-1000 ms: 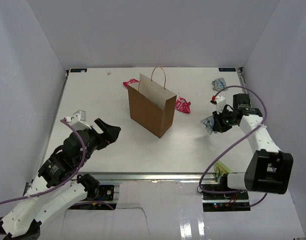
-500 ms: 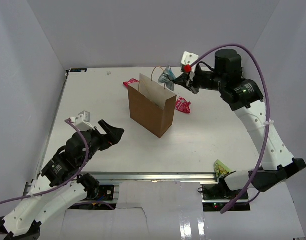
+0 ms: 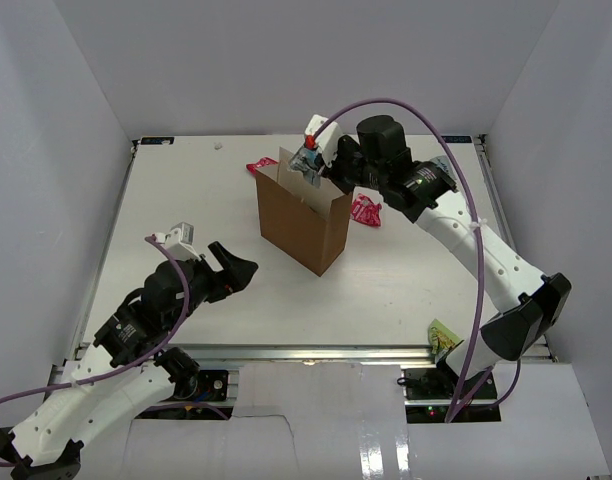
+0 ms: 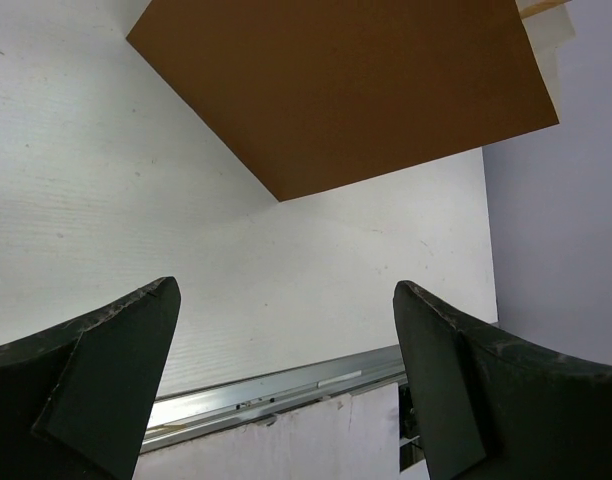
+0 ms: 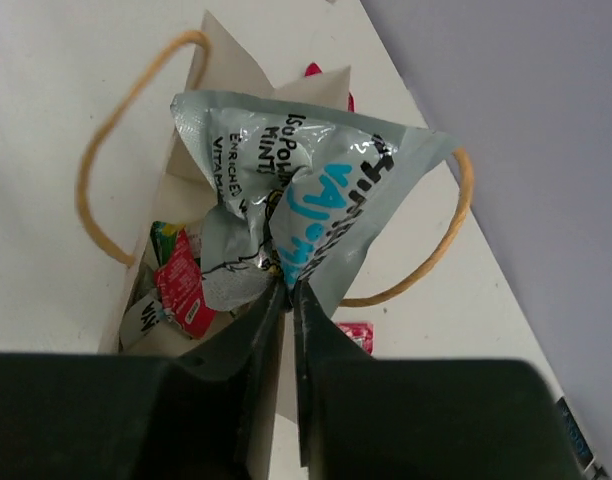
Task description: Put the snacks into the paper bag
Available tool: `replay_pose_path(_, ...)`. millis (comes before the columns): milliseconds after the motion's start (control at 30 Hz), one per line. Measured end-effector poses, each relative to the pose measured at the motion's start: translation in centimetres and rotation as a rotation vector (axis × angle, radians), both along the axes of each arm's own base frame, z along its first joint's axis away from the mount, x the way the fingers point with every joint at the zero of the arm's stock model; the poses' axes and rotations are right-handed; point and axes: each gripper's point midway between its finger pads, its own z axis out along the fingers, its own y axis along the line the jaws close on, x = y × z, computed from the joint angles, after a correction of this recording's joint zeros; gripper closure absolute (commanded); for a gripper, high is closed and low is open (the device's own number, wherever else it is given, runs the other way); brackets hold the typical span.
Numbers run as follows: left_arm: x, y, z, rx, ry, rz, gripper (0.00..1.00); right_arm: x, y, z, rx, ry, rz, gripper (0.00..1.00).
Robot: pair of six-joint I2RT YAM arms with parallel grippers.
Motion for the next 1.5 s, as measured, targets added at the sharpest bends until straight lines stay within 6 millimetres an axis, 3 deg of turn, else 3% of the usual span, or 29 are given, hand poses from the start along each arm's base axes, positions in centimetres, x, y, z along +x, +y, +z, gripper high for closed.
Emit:
replay_pose_path(67, 0.0, -0.1, 0.0, -0.003, -0.001, -0.003, 0.02, 0.4, -0.4, -0.6, -0.008, 0.006, -0.03, 0.7)
replay_pose_path(100, 0.0, -0.1, 0.0, -0.003, 0.0, -0.004, 0.02, 0.5, -0.5, -0.8, -0.008, 0.014, -0.04, 0.69)
replay_pose_path(300, -0.1, -0.2, 0.0, -0.004, 0.001, -0.01, 0.02, 0.1, -1.1, -3.6, -0.045, 0.061, -0.054, 0.3)
replay_pose_path(333, -0.1, -0.2, 0.0, -0.005, 0.001, -0.011, 0.02, -0.2, -1.3, -3.9, -0.054, 0.065, -0.049, 0.18)
replay_pose_path(433, -0.2, -0.3, 0.0, -0.005, 0.0, -0.019, 0.02, -1.3, -2.5, -3.6, -0.069, 0.078, -0.02, 0.06)
replay_pose_path(567, -0.6, -0.2, 0.4, -0.02, -0.016, -0.032, 0.02, -2.8, -6.8, -2.2, -0.066, 0.101, -0.037, 0.04)
replay_pose_path(633, -0.8, -0.1, 0.4, -0.029, -0.024, -0.035, 0.02, -3.5, -10.1, -3.1, -0.089, 0.129, -0.08, 0.05)
replay_pose_path(733, -1.1, 0.1, -0.6, -0.026, -0.018, -0.038, 0.02, -6.1, -15.1, -9.3, -0.225, 0.292, -0.138, 0.07)
replay_pose_path(867, -1.3, 0.1, -2.3, -0.004, 0.008, -0.045, 0.02, -12.6, -20.1, -20.1, -0.53, 0.672, -0.119, 0.09)
replay_pose_path(933, -1.3, 0.0, -3.0, 0.016, 0.016, -0.054, 0.02, -14.7, -22.1, -22.4, -0.651, 0.802, -0.128, 0.17)
replay_pose_path(1000, -1.2, -0.1, -3.5, 0.034, 0.02, -0.064, 0.02, -15.6, -23.7, -23.2, -0.734, 0.873, -0.176, 0.21)
replay_pose_path(1100, -0.8, -0.6, -3.9, 0.069, 0.019, -0.09, 0.02, -16.2, -25.3, -24.1, -0.811, 0.912, -0.235, 0.21)
replay_pose_path(1233, -0.3, -1.6, -5.0, 0.107, 0.019, -0.139, 0.02, -18.9, -27.0, -26.6, -0.932, 1.075, -0.259, 0.16)
replay_pose_path(1400, -0.4, -2.2, -7.1, 0.145, 0.045, -0.188, 0.02, -21.1, -27.6, -28.2, -0.987, 1.205, -0.256, 0.11)
replay_pose_path(1500, -0.4, -2.4, -7.2, 0.153, 0.034, -0.206, 0.02, -21.6, -27.3, -28.3, -0.973, 1.239, -0.259, 0.12)
